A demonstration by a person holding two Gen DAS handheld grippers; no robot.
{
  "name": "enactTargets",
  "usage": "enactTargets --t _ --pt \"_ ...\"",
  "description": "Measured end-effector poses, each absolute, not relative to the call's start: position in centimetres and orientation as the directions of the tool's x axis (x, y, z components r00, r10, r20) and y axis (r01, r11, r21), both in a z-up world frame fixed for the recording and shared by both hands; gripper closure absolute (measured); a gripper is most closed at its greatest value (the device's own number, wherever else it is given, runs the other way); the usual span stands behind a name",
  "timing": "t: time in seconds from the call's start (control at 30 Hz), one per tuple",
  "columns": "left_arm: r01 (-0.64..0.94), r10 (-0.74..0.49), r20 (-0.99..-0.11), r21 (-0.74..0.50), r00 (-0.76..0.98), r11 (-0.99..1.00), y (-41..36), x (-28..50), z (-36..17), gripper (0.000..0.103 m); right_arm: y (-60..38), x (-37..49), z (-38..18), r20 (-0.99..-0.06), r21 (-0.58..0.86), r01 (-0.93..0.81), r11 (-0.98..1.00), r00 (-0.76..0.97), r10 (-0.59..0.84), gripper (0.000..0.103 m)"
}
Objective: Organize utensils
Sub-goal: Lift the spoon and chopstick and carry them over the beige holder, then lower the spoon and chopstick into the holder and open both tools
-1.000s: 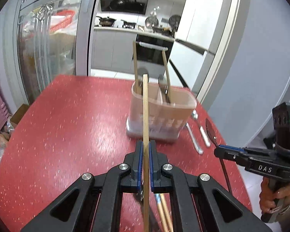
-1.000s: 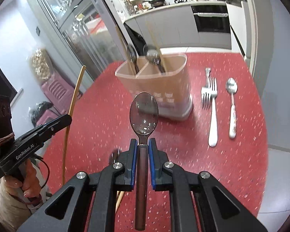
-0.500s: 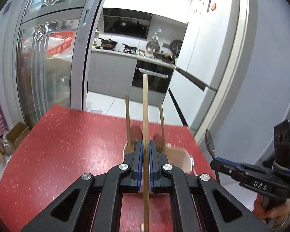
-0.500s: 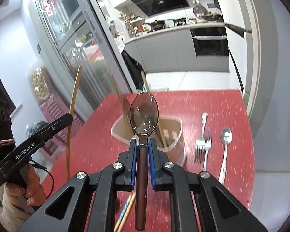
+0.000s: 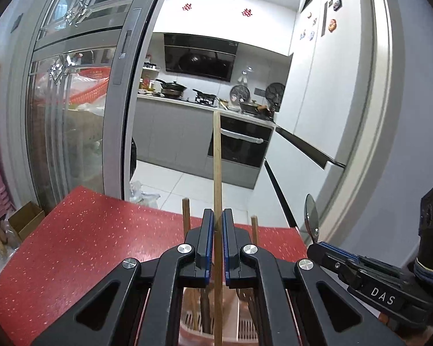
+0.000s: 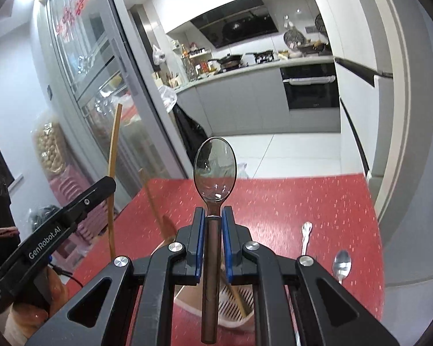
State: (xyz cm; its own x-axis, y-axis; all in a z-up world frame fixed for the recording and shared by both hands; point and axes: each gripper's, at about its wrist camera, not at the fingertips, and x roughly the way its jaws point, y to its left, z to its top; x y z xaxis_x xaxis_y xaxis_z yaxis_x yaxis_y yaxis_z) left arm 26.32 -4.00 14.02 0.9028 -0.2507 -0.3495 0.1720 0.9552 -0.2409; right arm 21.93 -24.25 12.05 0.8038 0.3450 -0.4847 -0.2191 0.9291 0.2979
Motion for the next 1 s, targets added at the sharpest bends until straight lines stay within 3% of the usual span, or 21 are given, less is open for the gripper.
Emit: enactTargets --t 0.5,1.0 --pt "0.114 -0.167 -0.261 -0.207 0.951 0.972 -5.6 28.8 10.0 0.072 -21.9 23.8 8.0 -0.407 0.11 -0.221 0.969 0.879 0.247 0.09" --pt "0.094 -0.138 -0.363 -0.135 0.922 0.986 -5.7 27.5 6.9 0.072 -21.3 21.8 5.2 -0.446 0.035 -0.238 0.971 0.866 0.228 0.09"
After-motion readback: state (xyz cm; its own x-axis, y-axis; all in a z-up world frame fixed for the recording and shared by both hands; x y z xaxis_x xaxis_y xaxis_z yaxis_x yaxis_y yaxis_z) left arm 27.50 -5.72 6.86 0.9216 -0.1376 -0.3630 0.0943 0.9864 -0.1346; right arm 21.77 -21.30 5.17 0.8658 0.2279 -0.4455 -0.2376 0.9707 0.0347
